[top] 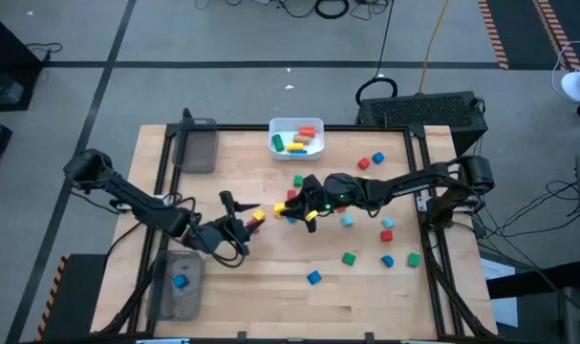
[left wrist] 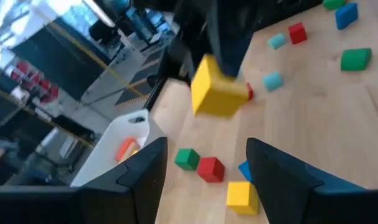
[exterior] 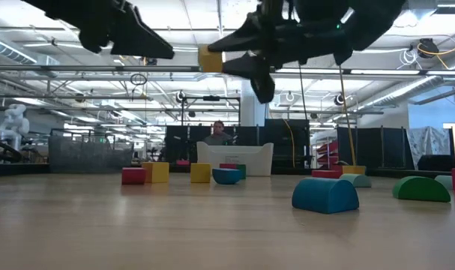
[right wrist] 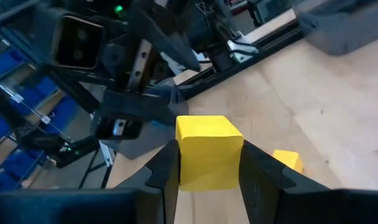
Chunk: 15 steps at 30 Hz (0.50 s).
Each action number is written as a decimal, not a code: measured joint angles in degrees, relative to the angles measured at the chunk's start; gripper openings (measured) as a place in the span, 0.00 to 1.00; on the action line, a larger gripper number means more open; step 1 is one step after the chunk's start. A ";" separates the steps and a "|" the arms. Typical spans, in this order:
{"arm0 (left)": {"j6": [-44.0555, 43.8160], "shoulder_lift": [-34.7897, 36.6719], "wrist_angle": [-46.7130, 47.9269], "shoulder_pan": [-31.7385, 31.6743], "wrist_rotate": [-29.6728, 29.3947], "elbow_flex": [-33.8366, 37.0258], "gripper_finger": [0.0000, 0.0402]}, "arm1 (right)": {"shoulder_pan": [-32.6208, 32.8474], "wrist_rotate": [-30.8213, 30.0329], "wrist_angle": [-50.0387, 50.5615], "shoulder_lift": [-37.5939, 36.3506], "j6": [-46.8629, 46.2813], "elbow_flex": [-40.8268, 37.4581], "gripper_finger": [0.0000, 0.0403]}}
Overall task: Sort blocks by size
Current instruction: Put the yellow square block into the bottom black bin
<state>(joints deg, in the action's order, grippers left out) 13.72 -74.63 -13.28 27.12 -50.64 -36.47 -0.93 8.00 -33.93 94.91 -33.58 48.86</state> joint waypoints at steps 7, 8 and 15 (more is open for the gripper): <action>8.19 -2.54 -4.70 -1.91 6.22 0.00 0.55 | 0.02 5.33 -7.77 4.39 -2.73 -0.01 0.29; 8.59 -2.82 -5.06 -2.18 6.58 0.00 0.55 | 0.02 5.74 -9.03 4.91 -3.18 -0.02 0.29; 9.70 -4.57 -6.16 -3.80 10.17 0.00 0.55 | 0.02 5.63 -12.44 6.51 -4.79 0.00 0.29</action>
<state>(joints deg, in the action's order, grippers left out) 23.42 -79.20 -19.44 23.32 -40.47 -36.47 -0.91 13.63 -46.37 101.43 -38.37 48.86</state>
